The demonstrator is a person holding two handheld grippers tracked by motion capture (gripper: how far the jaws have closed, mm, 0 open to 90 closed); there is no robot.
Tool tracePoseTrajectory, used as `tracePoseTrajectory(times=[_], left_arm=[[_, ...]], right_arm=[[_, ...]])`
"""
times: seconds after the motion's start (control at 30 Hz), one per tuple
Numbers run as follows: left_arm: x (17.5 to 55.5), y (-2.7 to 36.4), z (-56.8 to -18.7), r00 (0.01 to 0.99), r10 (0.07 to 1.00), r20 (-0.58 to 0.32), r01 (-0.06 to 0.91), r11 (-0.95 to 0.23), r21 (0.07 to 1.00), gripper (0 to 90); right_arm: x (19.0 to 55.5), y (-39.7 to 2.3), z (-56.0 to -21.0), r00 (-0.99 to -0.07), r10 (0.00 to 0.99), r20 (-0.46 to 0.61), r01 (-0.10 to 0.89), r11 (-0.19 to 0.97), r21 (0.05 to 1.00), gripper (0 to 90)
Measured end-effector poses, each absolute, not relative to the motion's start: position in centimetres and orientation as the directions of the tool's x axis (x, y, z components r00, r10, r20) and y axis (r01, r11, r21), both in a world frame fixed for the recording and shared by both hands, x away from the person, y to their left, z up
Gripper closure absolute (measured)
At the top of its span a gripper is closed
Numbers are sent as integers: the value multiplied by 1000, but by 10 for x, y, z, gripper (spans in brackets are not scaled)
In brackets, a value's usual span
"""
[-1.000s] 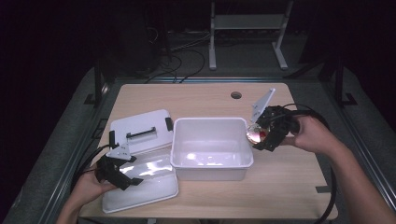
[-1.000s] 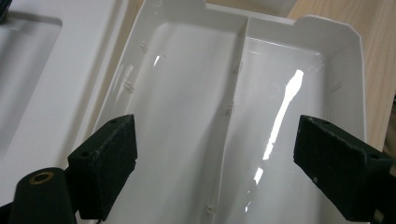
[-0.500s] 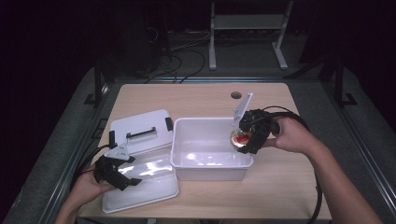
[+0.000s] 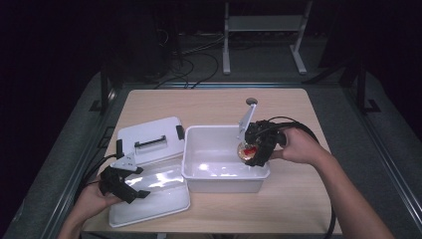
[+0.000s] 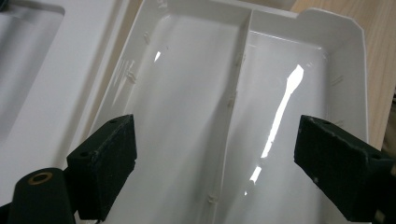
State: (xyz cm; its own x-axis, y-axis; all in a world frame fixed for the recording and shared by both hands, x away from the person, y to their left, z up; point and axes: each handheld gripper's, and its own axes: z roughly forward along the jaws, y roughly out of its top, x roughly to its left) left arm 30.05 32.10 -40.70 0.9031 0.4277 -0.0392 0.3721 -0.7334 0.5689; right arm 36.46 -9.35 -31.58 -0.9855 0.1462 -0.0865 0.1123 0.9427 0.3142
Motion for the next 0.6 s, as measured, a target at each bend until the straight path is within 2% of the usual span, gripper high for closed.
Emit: tracePoseTrajectory(times=[0.6], left_arm=[[300, 322, -407, 903, 428, -44, 374, -731, 571, 127]], right_arm=[[367, -86, -340, -986, 157, -53, 134, 944, 302, 198]])
